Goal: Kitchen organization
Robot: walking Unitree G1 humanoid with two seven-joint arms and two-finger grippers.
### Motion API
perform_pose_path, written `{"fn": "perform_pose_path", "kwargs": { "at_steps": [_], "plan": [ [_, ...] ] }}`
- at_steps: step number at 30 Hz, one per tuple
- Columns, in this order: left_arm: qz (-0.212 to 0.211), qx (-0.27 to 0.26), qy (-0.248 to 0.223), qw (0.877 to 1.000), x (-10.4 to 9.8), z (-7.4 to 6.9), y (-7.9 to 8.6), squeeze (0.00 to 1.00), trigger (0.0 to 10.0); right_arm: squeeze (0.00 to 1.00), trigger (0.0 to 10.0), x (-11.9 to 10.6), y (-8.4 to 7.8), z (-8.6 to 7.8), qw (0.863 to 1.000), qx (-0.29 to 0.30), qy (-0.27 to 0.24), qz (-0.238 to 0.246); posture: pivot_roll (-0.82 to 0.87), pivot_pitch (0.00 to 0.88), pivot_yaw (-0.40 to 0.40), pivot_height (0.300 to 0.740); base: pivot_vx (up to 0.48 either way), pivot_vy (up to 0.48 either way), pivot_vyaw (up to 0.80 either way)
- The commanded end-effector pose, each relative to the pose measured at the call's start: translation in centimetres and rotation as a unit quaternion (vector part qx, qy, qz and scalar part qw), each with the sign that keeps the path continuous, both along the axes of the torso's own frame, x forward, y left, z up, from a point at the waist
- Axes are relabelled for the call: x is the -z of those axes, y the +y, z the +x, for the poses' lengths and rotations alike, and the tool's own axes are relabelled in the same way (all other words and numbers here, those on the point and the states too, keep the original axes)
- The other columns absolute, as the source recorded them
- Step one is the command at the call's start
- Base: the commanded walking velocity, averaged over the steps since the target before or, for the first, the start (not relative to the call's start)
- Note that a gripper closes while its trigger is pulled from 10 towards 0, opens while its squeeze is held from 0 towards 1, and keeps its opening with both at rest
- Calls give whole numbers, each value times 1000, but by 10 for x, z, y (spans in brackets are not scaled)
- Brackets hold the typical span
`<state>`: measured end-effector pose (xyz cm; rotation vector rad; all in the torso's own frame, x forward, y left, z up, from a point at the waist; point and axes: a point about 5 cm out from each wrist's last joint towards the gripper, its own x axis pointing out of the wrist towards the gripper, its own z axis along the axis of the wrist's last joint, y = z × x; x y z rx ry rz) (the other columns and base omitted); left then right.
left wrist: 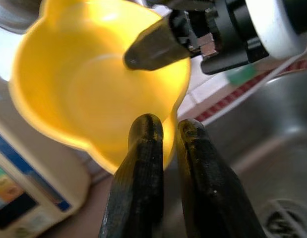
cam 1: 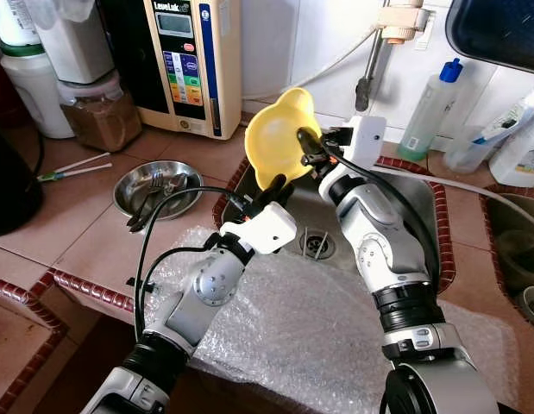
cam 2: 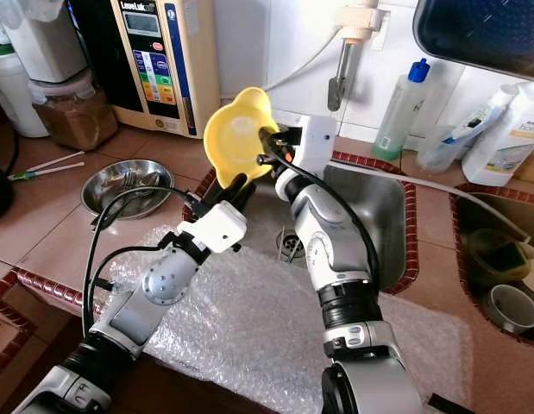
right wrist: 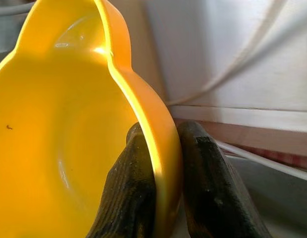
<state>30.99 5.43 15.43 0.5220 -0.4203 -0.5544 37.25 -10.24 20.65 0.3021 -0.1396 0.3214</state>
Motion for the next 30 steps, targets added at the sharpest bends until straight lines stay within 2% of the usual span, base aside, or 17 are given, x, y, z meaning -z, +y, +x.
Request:
{"fn": "perform_pose_path", "kwargs": {
  "at_steps": [1, 5, 8, 9, 10, 12, 14, 15, 17, 25, 30],
  "plan": [
    [-12, 16, 10, 1000, -6, -2, 0, 1000, 10000, 0, 0, 4, -9, 2, 1000, 22, 2, 4, -3, 75, 19, 740, 0, 0, 0],
    [-17, 47, 25, 998, -9, -9, -3, 1000, 10000, 0, 0, 9, -12, 4, 999, 35, 10, -7, 8, 80, 19, 740, 0, 0, 0],
    [-19, 37, 41, 998, -10, -11, 5, 1000, 10000, 0, 0, 18, -19, 8, 998, 53, 18, -22, 24, 87, 18, 740, 0, 0, 0],
    [-36, 25, 69, 997, -6, -12, 11, 1000, 10000, 0, 0, 23, -24, 10, 997, 60, 26, -42, 28, 88, 19, 740, 0, 0, 0],
    [-41, 21, 77, 996, -4, -13, 13, 1000, 10000, 0, 0, 24, -26, 11, 997, 62, 28, -48, 28, 88, 19, 740, 0, 0, 0],
    [-62, 3, 116, 991, 4, -14, 23, 1000, 10000, 0, 0, 27, -31, 12, 995, 63, 29, -73, 28, 90, 20, 740, 0, 0, 0],
    [-72, -2, 163, 984, 10, -17, 39, 1000, 10000, 0, 0, 36, -40, 14, 989, 72, 39, -123, 25, 87, 20, 740, 0, 0, 0],
    [-72, -2, 163, 984, 10, -17, 39, 1000, 10000, 0, 0, 36, -40, 14, 989, 72, 39, -123, 25, 87, 20, 740, 0, 0, 0],
    [-83, -2, 191, 978, 9, -15, 49, 1000, 10000, 0, 0, 45, -47, 13, 984, 76, 49, -152, 18, 82, 17, 740, 0, 0, 0],
    [-100, -11, 264, 959, 9, -11, 65, 1000, 10000, 0, 0, 69, -60, 10, 963, 63, 82, -250, 13, 86, 18, 740, 0, 0, 0],
    [-98, -20, 284, 954, 12, -12, 70, 1000, 10000, 0, 0, 79, -63, 7, 959, 54, 95, -263, 14, 84, 15, 740, 0, 0, 0]
  ]
}}
